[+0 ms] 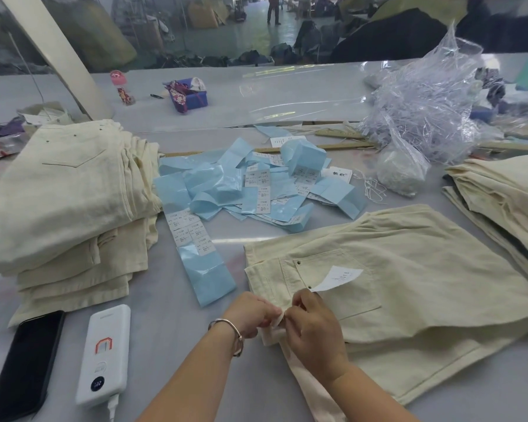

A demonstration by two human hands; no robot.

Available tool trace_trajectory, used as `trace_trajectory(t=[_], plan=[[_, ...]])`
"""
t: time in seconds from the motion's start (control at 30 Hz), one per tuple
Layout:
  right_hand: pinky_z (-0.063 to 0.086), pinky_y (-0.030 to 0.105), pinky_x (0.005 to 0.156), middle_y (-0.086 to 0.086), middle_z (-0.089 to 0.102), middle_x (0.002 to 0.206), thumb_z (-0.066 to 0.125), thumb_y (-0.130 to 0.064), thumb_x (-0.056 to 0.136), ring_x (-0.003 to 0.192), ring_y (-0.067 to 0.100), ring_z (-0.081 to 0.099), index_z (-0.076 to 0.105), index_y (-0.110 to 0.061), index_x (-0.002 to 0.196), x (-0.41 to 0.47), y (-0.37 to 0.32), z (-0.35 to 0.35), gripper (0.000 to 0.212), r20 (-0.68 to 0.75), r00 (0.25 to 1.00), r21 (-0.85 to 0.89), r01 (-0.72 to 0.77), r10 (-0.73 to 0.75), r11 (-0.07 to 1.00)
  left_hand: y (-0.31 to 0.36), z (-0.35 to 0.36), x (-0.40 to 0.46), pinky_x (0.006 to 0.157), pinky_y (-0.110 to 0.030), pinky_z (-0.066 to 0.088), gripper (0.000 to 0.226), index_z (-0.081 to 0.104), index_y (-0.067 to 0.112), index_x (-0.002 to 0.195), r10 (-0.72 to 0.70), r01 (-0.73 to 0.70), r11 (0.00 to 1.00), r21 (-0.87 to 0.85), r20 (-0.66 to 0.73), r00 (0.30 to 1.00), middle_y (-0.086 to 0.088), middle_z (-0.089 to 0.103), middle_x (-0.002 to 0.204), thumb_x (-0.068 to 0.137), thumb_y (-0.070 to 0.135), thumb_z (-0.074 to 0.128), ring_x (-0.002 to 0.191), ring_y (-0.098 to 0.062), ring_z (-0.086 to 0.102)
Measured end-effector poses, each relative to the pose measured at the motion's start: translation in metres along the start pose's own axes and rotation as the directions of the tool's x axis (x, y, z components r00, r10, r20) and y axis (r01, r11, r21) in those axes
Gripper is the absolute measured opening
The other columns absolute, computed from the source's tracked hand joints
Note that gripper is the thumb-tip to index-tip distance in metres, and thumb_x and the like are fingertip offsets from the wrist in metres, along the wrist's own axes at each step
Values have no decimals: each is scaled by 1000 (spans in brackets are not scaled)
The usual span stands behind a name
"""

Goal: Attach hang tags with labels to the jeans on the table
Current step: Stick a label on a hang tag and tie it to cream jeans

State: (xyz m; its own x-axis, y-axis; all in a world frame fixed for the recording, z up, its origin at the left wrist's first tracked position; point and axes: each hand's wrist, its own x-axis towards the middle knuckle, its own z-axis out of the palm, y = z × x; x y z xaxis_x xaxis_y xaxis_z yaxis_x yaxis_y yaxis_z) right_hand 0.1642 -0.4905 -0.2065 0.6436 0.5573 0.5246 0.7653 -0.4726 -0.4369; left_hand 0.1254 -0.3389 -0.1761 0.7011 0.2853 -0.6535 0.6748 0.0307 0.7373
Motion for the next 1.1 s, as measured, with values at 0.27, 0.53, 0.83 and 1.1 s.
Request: trace_trajectory(t=[0.27, 0.53, 0.83, 1.1], plan=[[43, 30, 50, 1, 51, 66, 62, -21, 74, 59, 23, 52, 65, -17, 65, 1, 1, 8, 11, -30, 994, -156, 102, -107, 983, -1, -5, 7, 45, -13, 27, 5, 66, 5, 83, -122, 143, 919, -368, 80, 989, -6, 54, 68, 83, 3, 71, 53, -8, 43], [42, 27, 52, -1, 54, 72, 76, -13, 66, 60, 19, 52, 66, -18, 65, 3, 8, -3, 11, 62, 991, -46, 118, -115, 992, -5, -2, 11, 45, -17, 31, 22, 60, 9, 66, -56, 50, 976, -213, -23, 998, -2, 56, 56, 85, 9, 72, 47, -8, 44], [48, 26, 64, 4, 52, 136, 43, 17, 58, 95, 16, 61, 57, -8, 88, 59, 43, -47, 42, 62, 997, 160, -56, 47, 986, 33, 2, 19, 37, -15, 29, 13, 54, 9, 85, 221, -292, 856, -426, -208, 953, -6, 74, 74, 97, 14, 57, 42, -6, 48], [49, 26, 84, -13, 65, 95, 56, 2, 75, 91, 4, 58, 66, -27, 93, 73, 55, -24, 36, 597, 780, 224, -384, 185, 896, 30, 2, 23, 47, -15, 45, 18, 67, -1, 107, 276, -352, 903, -246, -297, 914, -3, 69, 66, 93, -4, 55, 48, -5, 57]])
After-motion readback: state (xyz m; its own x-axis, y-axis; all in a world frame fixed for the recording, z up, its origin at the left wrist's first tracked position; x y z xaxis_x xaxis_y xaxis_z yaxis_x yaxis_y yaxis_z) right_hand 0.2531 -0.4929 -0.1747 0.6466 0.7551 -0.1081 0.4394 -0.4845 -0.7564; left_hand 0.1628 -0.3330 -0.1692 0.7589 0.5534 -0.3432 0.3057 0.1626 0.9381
